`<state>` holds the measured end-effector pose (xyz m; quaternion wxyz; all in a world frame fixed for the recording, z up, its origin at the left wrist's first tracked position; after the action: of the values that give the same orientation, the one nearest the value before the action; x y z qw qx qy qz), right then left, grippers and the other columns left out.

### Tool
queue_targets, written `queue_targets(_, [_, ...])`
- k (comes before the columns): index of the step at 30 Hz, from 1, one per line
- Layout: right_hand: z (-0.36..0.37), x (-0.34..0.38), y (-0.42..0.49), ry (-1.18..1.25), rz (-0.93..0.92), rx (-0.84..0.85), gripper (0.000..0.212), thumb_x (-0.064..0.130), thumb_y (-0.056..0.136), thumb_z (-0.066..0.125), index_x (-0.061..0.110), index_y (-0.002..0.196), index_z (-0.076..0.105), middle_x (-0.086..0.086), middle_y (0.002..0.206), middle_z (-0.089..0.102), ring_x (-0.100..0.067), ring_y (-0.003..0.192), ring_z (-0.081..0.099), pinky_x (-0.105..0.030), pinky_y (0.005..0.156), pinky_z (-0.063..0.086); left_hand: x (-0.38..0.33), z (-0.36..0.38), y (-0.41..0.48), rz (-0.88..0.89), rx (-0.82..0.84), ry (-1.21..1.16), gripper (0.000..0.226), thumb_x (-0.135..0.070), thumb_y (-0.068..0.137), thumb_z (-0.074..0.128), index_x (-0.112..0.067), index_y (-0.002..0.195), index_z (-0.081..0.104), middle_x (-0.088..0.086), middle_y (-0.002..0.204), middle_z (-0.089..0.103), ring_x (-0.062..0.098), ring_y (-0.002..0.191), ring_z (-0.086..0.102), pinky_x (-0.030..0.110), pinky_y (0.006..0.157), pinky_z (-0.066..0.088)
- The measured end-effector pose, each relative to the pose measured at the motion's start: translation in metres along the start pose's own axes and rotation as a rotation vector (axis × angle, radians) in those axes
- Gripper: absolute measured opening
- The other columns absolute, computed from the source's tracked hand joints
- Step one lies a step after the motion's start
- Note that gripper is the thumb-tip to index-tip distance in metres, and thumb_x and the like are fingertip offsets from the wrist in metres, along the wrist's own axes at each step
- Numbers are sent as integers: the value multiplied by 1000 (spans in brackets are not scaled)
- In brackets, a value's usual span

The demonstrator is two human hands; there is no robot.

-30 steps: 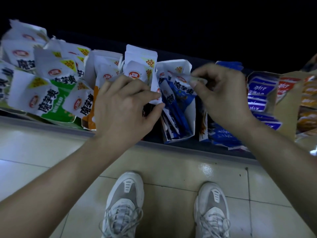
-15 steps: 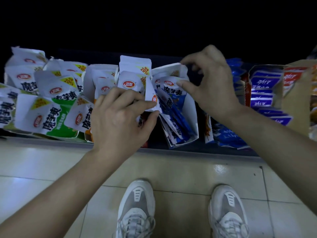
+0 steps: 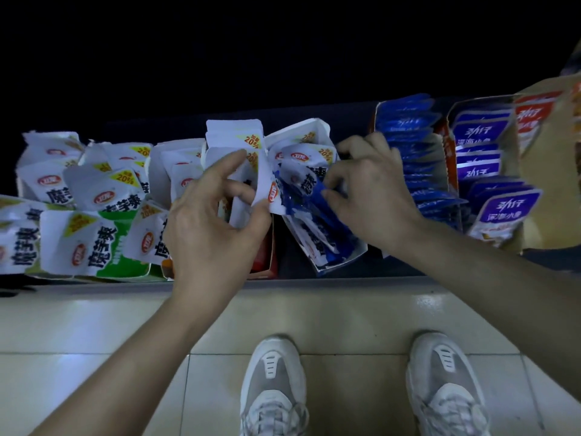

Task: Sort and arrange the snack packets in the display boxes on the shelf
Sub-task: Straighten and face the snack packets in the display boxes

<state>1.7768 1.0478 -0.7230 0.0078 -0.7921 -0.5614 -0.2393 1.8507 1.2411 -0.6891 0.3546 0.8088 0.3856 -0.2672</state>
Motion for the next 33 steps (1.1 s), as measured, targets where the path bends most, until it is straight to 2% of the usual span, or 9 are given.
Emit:
queue_targets(3, [-16, -6, -2, 313, 104, -89, 5, 10, 85, 76, 11, 82, 72, 0, 97, 54, -14, 91, 52, -22, 81, 46, -4, 2, 2, 27, 34, 46, 32, -23, 86, 66, -25, 117, 72, -19, 82, 61, 12, 92, 53, 36, 82, 49])
queue_targets(5, [-26, -11, -1, 434, 182, -109, 3, 12, 88, 74, 12, 86, 72, -2, 92, 56, -4, 74, 51, -11, 75, 46, -5, 3, 3, 18, 47, 17, 32, -22, 87, 65, -22, 117, 74, -17, 82, 59, 14, 91, 52, 34, 83, 47])
queue_targets(10, [-34, -17, 2, 657, 220, -237, 5, 12, 88, 74, 17, 91, 73, 8, 74, 65, 1, 62, 56, -9, 64, 47, -5, 1, 6, -10, 57, -179, 32, -17, 93, 67, -25, 124, 68, 0, 89, 63, 26, 87, 59, 49, 79, 51])
queue_targets(13, [-27, -10, 5, 695, 199, -256, 8, 12, 89, 73, 11, 96, 75, 11, 73, 67, -7, 64, 65, -13, 63, 52, -10, 3, 7, 13, 114, -237, 47, -8, 96, 66, -22, 139, 58, -5, 88, 57, 18, 83, 56, 28, 74, 47])
queue_targets(16, [-18, -7, 12, 752, 186, -209, 9, 8, 90, 71, 5, 98, 75, 2, 74, 70, -10, 66, 70, -21, 63, 58, -12, 4, 10, 94, 161, -133, 40, -9, 96, 62, -27, 133, 64, -13, 84, 49, 13, 83, 50, 27, 78, 40])
queue_targets(20, [-16, -8, 23, 604, 145, -155, 6, 10, 89, 73, 4, 87, 75, -3, 71, 71, -7, 62, 69, -16, 59, 55, -13, 1, 16, 103, 215, 10, 46, -9, 84, 60, -24, 127, 69, -11, 87, 56, 8, 93, 50, 23, 84, 42])
queue_targets(25, [-17, -7, 23, 579, 112, -116, 9, 11, 89, 73, 4, 95, 75, -5, 73, 72, -9, 63, 67, -10, 59, 51, -16, 1, 31, 219, 272, 161, 31, -29, 85, 71, -23, 116, 75, -9, 97, 68, 21, 95, 61, 42, 87, 49])
queue_targets(31, [-18, -11, 21, 692, 204, -36, 8, 11, 88, 74, 5, 94, 73, -4, 75, 70, -10, 57, 67, -12, 55, 49, -28, 14, 50, 421, 392, 439, 60, -36, 76, 64, -33, 136, 63, -4, 126, 59, 28, 109, 49, 38, 83, 36])
queue_targets(33, [-20, -12, 17, 738, 240, -22, 5, 9, 88, 74, 7, 91, 71, -3, 73, 69, -12, 57, 68, -15, 54, 51, -28, 19, 54, 486, 439, 488, 54, -42, 78, 58, -36, 131, 65, -7, 133, 57, 30, 114, 47, 37, 83, 30])
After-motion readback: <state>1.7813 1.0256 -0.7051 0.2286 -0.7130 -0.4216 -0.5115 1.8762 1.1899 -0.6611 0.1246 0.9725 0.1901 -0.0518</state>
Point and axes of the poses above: each hand's wrist, its own y-axis towards the middle knuckle, its own z-axis out of the palm, x = y × z, the point moved 5 cm from there along y, towards the middle knuckle
